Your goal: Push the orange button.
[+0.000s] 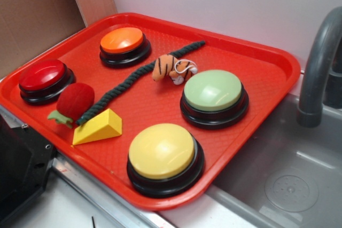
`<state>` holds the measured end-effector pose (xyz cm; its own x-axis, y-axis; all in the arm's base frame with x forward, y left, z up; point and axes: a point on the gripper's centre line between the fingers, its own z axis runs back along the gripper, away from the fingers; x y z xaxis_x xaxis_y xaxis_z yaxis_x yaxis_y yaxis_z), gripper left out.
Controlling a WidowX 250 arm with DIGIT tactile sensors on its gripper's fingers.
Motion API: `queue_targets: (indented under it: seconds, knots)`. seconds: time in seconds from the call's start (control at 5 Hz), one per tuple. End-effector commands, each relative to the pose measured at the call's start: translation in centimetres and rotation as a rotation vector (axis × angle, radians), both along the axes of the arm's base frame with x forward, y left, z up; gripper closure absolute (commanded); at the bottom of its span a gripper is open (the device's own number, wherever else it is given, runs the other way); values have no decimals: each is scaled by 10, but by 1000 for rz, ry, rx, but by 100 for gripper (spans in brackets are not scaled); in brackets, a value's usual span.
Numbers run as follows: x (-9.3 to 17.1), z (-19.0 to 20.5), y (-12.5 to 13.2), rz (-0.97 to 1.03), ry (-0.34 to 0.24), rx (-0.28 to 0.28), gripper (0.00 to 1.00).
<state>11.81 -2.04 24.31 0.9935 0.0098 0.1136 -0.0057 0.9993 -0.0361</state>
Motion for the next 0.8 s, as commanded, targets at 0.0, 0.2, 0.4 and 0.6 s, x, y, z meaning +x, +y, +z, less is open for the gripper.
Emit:
queue_targets:
  seconds: [0.0,0.2,0.4,0.6]
  knots:
    - [0,0,0,0,0,0,0]
    - [50,-43,35,127,48,138,0]
    - [101,-64,57,130,17,178,0]
    - [124,-96,81,187,-44,146,0]
